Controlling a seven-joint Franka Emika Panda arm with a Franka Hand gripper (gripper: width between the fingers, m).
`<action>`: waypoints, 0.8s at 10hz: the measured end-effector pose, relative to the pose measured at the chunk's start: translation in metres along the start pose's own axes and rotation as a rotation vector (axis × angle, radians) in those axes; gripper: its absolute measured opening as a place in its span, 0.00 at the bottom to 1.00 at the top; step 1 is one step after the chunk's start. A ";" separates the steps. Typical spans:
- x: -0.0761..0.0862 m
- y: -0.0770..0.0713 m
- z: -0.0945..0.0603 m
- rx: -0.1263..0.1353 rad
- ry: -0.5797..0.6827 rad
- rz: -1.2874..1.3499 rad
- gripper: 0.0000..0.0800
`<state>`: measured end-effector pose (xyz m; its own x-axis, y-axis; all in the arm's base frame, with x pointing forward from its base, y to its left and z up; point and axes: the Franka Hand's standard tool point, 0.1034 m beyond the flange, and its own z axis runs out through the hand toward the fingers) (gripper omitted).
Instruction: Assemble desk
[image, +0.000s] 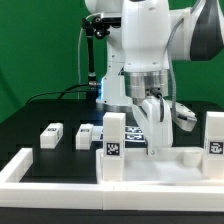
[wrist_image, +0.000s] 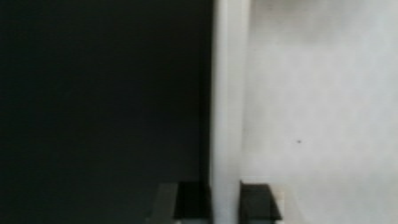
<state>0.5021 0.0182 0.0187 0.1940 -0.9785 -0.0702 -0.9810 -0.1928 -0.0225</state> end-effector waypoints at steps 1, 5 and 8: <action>0.010 0.009 0.000 -0.012 -0.002 -0.136 0.07; 0.037 0.026 0.000 -0.039 -0.024 -0.467 0.07; 0.045 0.025 -0.001 -0.034 -0.021 -0.645 0.07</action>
Offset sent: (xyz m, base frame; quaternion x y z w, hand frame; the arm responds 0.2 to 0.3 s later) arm 0.0170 -0.0048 -0.0033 0.0808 -0.0253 -0.2583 0.9623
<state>0.4862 -0.0303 0.0161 0.7445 -0.6637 -0.0723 -0.6669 -0.7444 -0.0348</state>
